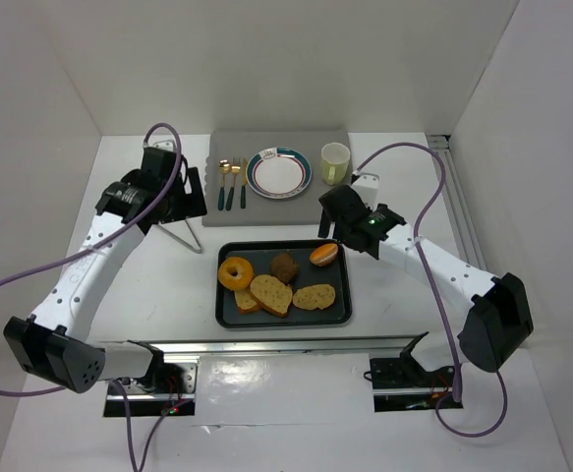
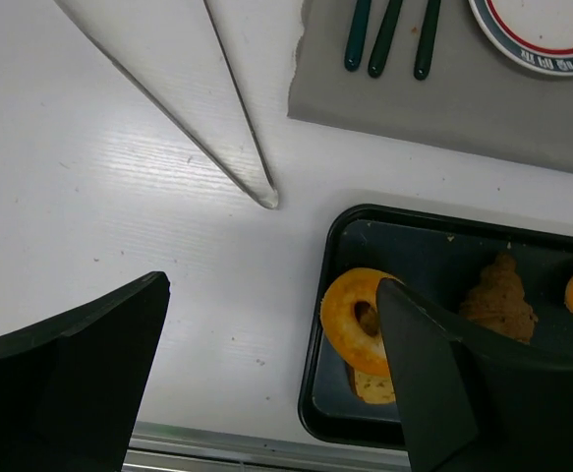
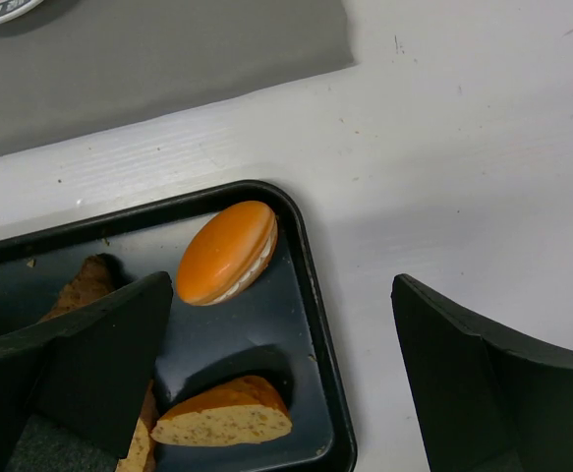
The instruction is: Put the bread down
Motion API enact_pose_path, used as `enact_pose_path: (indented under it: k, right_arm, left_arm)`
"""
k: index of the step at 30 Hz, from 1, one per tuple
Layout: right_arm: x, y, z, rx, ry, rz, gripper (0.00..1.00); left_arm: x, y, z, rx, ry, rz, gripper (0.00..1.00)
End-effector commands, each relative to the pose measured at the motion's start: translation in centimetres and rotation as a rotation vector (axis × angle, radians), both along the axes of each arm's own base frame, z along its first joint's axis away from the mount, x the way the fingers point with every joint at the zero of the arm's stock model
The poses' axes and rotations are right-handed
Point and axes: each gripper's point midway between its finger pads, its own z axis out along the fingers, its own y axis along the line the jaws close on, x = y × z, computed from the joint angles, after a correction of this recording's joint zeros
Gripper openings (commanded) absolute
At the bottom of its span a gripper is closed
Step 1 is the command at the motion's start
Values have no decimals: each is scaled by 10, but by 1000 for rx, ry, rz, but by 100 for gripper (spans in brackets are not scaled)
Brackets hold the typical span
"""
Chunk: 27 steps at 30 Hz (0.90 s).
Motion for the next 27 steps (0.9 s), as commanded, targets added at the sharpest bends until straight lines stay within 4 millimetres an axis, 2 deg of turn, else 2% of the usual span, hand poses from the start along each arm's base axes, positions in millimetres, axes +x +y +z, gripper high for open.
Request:
enact_pose_path:
  k: [1,5,8,9,12,13,14,16,17,19,20,23,24,27]
  right_arm:
    - [0,-6,14,9,-41,-38,100]
    - [-2,-8,20,32,-70,-38,100]
    - [-2,-9,20,32,-77,-32,100]
    - [-2,-9,20,32,-77,-32,100]
    - [-3,-10,17,26,-70,-32,100]
    - [-3,-10,17,26,-70,-32,100]
    - [-4,-10,14,25,-69,-32,100]
    - [-4,-9,9,30,-63,-26,100]
    - [-7,-8,6,38,-59,-20,100]
    - [-7,-6,3,46,-56,-13,100]
    - [-8,-5,3,45,-51,-2,100]
    - [-7,-7,3,30,-54,0,100]
    - [-7,-7,3,30,-54,0,100]
    - [-7,-8,1,15,-46,8,100]
  left_arm:
    - [4,-16,-1,-67,18,-92,100]
    - [5,-17,-10,-86,47,-131,100]
    - [6,-13,-3,-88,-1,-107,100]
    - [5,-13,-12,-84,13,-106,100]
    - [11,-9,-12,-117,-33,-63,98]
    - [14,-2,-19,-145,-14,-49,98]
    - [17,-12,-23,-214,11,-91,98]
    - [26,-4,-32,-225,41,-66,98]
    - [31,13,-53,-183,99,22,98]
    - [39,31,-68,-186,132,170,98]
    - [43,39,-89,-184,185,220,98]
    - [53,47,-115,-239,246,311,98]
    - [57,43,-134,-257,290,334,98]
    - [77,41,-142,-302,291,358,98]
